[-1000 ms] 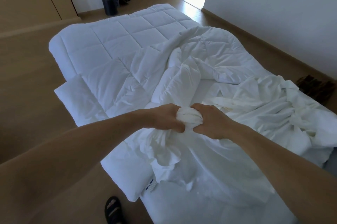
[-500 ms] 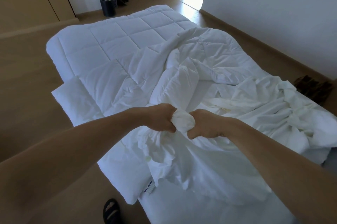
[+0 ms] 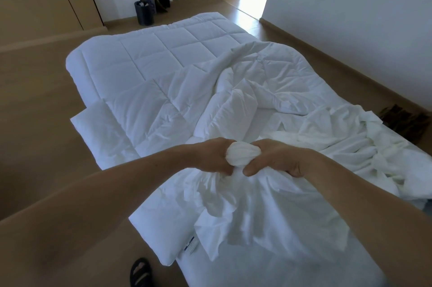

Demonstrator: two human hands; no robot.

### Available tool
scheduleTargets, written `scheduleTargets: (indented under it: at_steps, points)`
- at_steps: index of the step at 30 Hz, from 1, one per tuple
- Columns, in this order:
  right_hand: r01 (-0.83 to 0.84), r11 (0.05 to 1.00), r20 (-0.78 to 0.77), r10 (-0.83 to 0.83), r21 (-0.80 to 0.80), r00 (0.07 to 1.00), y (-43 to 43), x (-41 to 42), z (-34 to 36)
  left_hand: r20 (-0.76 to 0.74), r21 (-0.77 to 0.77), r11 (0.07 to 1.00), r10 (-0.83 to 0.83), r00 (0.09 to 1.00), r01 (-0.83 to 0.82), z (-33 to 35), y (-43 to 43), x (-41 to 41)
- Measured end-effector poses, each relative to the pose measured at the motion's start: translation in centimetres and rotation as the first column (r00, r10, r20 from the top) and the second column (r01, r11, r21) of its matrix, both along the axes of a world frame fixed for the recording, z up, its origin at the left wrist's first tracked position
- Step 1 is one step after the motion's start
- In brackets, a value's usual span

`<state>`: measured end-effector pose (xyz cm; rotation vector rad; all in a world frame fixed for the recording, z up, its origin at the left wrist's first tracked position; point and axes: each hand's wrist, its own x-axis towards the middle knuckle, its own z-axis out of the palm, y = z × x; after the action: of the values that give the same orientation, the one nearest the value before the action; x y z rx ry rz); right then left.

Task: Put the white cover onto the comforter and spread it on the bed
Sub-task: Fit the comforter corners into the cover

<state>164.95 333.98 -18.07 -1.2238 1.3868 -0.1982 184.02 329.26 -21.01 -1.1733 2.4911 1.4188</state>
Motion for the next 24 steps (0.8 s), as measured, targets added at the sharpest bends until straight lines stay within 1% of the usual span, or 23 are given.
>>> scheduleTargets:
  at_steps: [3,4,6,8,10,11,15,17,21,23,24]
  points:
    - [0.036,0.999,0.004,-0.036,0.005,0.999,-0.1,-0.1,0.0,0.087,0.028,0.999,-0.029,0.996,0.027,0.2,0.4,-0.4]
    - [0.016,1.000,-0.022,-0.016,0.008,1.000,0.0,0.0,-0.1,0.132,-0.005,0.999,-0.047,0.990,0.048,0.0,0.4,-0.6]
    - [-0.065,0.998,-0.126,0.065,0.004,0.990,0.0,0.4,-0.3,0.203,-0.098,0.992,-0.054,0.978,0.075,-0.2,0.2,-0.8]
    - [-0.145,0.989,-0.255,0.142,0.008,0.956,-0.2,0.9,-0.4,0.217,-0.129,0.990,-0.032,0.976,0.061,-0.3,-0.3,-0.8]
    - [-0.177,0.984,-0.339,0.168,0.004,0.926,-0.5,1.2,-0.5,0.186,-0.092,0.996,-0.006,0.982,0.023,-0.3,-0.5,-0.5]
    - [-0.190,0.982,-0.356,0.174,-0.010,0.918,-0.6,1.3,-0.5,0.157,-0.065,0.998,0.002,0.988,0.009,-0.2,-0.5,-0.3]
    - [-0.239,0.969,-0.305,0.208,-0.067,0.929,-0.5,1.3,-0.5,0.086,0.055,0.998,-0.016,0.996,0.011,0.3,-0.5,0.6]
    - [-0.211,0.976,-0.238,0.193,-0.052,0.952,-0.5,0.9,-0.4,0.049,0.082,0.996,-0.023,0.999,0.018,0.5,-0.5,0.8]
    - [-0.098,0.995,-0.071,0.097,-0.009,0.993,-0.5,0.1,-0.2,-0.017,0.157,0.988,0.006,1.000,-0.004,0.4,-0.4,0.5]
    - [-0.088,0.996,-0.012,0.088,-0.003,0.996,-0.5,-0.1,0.1,-0.058,0.210,0.977,0.045,0.997,-0.032,0.4,-0.2,0.3]
    - [-0.102,0.995,-0.013,0.102,-0.011,0.995,-0.6,-0.1,0.2,-0.077,0.238,0.970,0.062,0.995,-0.042,0.5,-0.1,0.3]
